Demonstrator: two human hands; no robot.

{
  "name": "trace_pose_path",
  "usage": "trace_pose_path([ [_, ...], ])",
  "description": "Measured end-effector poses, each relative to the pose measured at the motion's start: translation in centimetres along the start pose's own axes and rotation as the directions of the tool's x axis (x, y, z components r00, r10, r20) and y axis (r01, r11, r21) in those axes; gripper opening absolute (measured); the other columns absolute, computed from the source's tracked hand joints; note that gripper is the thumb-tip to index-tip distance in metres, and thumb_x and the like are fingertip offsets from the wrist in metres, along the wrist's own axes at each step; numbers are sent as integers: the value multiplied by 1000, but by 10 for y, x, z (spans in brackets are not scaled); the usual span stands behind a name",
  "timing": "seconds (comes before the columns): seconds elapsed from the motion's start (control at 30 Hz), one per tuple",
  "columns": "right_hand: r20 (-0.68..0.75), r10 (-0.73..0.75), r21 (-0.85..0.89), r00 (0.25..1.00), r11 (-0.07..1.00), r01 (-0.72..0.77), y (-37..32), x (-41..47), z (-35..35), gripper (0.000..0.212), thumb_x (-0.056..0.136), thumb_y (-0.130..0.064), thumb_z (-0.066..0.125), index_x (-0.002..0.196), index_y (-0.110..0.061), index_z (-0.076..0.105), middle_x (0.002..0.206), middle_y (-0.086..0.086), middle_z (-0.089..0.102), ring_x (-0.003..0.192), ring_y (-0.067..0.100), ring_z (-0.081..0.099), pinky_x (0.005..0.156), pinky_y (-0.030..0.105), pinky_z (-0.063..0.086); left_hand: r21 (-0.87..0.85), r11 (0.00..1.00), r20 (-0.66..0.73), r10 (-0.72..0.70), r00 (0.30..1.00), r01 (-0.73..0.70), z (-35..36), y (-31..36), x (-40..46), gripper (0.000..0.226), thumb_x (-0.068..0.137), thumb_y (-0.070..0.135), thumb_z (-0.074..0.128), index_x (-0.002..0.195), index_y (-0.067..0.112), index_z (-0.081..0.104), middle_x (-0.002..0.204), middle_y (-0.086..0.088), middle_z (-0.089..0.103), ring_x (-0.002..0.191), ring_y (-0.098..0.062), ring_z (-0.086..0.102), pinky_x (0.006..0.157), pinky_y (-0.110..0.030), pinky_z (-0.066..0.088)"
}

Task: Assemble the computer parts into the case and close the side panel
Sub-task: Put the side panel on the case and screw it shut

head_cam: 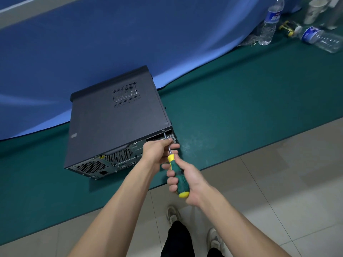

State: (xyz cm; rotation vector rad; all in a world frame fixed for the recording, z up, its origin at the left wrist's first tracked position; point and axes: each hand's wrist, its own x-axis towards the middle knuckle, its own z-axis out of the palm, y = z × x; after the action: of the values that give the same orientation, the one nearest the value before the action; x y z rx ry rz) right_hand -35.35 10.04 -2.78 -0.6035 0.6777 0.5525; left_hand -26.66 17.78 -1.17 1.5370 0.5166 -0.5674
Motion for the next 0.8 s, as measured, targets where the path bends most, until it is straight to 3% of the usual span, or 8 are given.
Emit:
trace_pose_path([
  [0.07,11,14,-71,1000,997,-13,-4,-4,-2,47,91,-50,54,82,-6,65,53,0,50,37,11,44,36,18,35,13,1000,3,-1,1000,1,0,2,0,10,90,7,59,82,2,62,61,-7,69,42,-14,60,38,-20,47],
  [0.2,-180,-186,-448,966,890,88,0,4,0,35,92,-44,56,80,-12,57,62,1,52,40,13,48,40,18,37,36,999,-19,-9,1000,9,3,-1,0,8,89,8,60,82,5,62,60,-6,69,42,-13,61,40,-19,48],
  [0.27,-147,-137,-293,980,952,90,2,5,-1,35,92,-41,58,74,-11,62,58,0,50,36,11,44,37,17,34,10,1000,-22,-4,1000,4,4,-1,0,9,90,9,59,82,6,62,59,-4,69,41,-11,60,38,-17,45],
  [0.37,181,70,223,981,968,-110,0,1,-3,37,83,-43,60,75,-7,67,53,-3,45,33,7,39,29,18,30,47,999,36,-10,999,8,2,4,-2,18,95,13,52,80,9,60,60,-3,69,42,-10,60,33,-12,35],
  [0.47,171,50,76,984,995,-64,0,0,-5,45,83,-52,58,84,-8,71,59,0,56,41,11,49,35,18,37,135,991,73,9,997,-19,-2,9,-4,18,96,12,51,82,4,60,59,-6,69,43,-13,62,36,-17,44],
  [0.63,-147,-148,-273,978,956,104,1,9,3,29,87,-35,67,83,-7,59,53,0,58,39,12,52,40,18,41,210,977,15,37,999,-39,-3,9,0,12,88,8,62,77,4,63,56,-7,67,40,-16,61,38,-20,47],
  [0.7,-108,-116,-136,987,986,101,3,12,0,34,89,-36,63,79,-4,66,53,1,57,38,12,50,38,19,41,238,969,17,65,998,-67,-5,8,3,13,87,11,65,76,4,64,56,-7,67,38,-15,58,38,-20,46],
  [0.8,109,21,148,994,988,-38,1,9,-4,47,90,-46,56,81,-5,77,61,-1,59,40,8,51,36,19,42,301,954,233,-69,970,-4,-14,11,3,19,94,19,56,84,3,62,67,-9,70,40,-14,54,37,-16,41],
])
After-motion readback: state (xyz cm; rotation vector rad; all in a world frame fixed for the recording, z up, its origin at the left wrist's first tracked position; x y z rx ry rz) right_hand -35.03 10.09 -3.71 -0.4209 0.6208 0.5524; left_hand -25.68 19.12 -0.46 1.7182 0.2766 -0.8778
